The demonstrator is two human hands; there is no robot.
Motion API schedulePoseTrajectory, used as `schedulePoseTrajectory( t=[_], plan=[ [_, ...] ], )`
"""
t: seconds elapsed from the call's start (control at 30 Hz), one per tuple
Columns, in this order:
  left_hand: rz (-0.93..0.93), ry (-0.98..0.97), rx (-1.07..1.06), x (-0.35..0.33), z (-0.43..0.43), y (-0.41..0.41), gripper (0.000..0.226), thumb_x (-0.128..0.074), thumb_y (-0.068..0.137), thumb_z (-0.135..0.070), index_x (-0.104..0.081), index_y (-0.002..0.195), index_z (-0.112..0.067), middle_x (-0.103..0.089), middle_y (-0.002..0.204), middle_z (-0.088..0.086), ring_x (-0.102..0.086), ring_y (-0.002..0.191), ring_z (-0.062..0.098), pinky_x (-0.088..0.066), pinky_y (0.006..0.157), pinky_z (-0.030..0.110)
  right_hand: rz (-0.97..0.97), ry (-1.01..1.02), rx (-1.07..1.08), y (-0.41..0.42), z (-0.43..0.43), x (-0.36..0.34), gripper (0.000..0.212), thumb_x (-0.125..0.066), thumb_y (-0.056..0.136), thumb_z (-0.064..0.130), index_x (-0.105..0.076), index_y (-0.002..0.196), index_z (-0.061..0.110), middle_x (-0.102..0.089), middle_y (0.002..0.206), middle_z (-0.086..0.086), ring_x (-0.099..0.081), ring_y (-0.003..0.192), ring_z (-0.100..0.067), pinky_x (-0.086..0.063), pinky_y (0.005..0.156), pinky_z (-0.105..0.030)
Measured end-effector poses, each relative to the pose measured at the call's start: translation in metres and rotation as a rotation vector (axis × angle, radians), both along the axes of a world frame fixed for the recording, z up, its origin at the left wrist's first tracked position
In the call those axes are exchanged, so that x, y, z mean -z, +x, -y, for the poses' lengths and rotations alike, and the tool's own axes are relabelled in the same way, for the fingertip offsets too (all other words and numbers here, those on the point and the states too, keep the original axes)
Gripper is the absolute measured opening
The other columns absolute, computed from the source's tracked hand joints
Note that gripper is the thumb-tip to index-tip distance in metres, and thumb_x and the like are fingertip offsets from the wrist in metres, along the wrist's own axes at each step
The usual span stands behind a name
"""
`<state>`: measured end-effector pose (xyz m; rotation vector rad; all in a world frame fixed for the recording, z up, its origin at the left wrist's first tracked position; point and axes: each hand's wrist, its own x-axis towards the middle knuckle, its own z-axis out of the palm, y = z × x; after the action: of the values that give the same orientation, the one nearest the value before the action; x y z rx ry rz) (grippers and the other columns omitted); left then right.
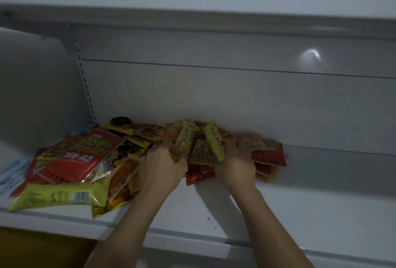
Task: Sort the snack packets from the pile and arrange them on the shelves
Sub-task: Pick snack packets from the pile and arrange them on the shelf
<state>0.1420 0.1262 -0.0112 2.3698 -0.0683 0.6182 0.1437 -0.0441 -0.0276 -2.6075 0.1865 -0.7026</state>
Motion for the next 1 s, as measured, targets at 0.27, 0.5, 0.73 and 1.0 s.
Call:
schedulePoseTrajectory(
  t=[0.27, 0.5, 0.73, 1.0],
  plan=[
    [-0.071, 0.121, -0.056, -0.009, 0.004, 0.01, 0.056, -0.069, 0.082, -0.055, -0.048, 0.112, -0.013, -0.066, 0.09, 0.004, -0.065, 0.091, 0.028, -0.045, 0.076, 0.034, 0.13, -0.169, 0.016, 0.002, -0.016, 0.009, 0.049, -0.046, 0.086, 0.049, -0.074, 0.109, 0.014, -0.066, 0.084, -0.017, -0.063, 0.072, -0.037, -0.05, 0.051, -0.035],
    [-0.452, 0.203, 0.03, -0.013, 0.006, 0.03, 0.054, -0.06, 0.07, -0.067, -0.058, 0.1, -0.022, -0.065, 0.1, 0.001, -0.057, 0.108, 0.027, -0.043, 0.097, 0.043, 0.224, -0.227, 0.035, 0.001, -0.026, 0.011, 0.048, -0.053, 0.072, 0.034, -0.074, 0.108, 0.009, -0.069, 0.075, -0.01, -0.065, 0.072, -0.033, -0.053, 0.058, -0.034],
    [-0.435, 0.229, 0.075, -0.016, 0.006, 0.028, 0.025, -0.055, 0.088, -0.046, -0.055, 0.096, -0.022, -0.059, 0.097, -0.001, -0.054, 0.105, 0.026, -0.035, 0.099, 0.039, -0.173, 0.174, -0.123, 0.005, -0.027, 0.015, 0.056, -0.063, 0.07, 0.045, -0.061, 0.113, 0.009, -0.061, 0.105, -0.013, -0.06, 0.096, -0.032, -0.035, 0.058, -0.025],
    [-0.275, -0.05, 0.153, -0.006, 0.004, 0.027, 0.054, -0.058, 0.088, -0.039, -0.041, 0.134, -0.018, -0.064, 0.099, 0.005, -0.061, 0.098, 0.032, -0.052, 0.084, 0.041, 0.048, 0.39, -0.095, -0.006, -0.024, -0.01, 0.028, -0.07, 0.078, 0.023, -0.056, 0.097, 0.008, -0.062, 0.086, -0.009, -0.059, 0.08, -0.03, -0.036, 0.058, -0.032]
  ],
)
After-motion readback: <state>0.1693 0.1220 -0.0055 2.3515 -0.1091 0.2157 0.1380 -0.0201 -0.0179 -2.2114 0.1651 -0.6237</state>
